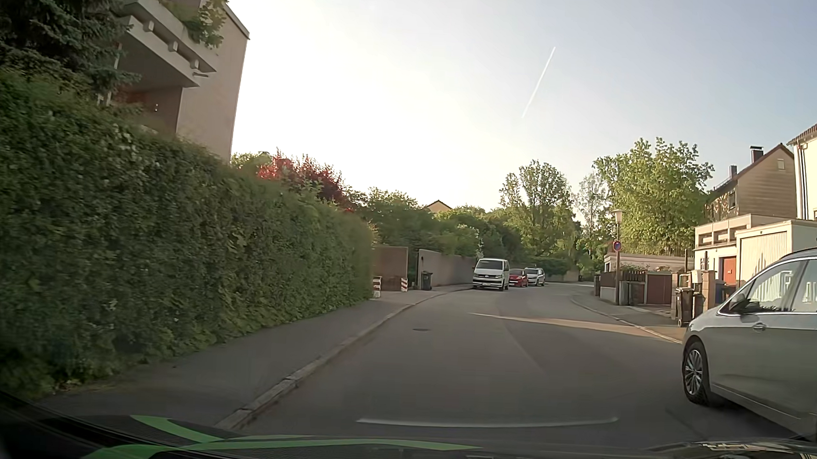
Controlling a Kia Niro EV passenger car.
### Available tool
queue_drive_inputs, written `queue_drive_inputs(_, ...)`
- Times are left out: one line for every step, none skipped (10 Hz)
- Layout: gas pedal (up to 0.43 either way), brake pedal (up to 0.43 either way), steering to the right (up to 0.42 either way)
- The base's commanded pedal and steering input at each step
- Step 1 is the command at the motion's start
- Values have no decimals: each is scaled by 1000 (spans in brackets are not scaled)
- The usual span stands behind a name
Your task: Follow the waypoints while adhering to traffic rules and regulations
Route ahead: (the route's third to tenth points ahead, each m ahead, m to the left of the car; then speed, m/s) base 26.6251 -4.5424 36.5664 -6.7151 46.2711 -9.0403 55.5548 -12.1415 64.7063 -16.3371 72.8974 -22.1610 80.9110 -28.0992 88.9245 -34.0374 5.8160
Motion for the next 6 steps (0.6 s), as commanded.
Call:
queue_drive_inputs(110,0,66)
queue_drive_inputs(79,0,69)
queue_drive_inputs(67,0,70)
queue_drive_inputs(67,0,70)
queue_drive_inputs(67,0,70)
queue_drive_inputs(79,0,70)
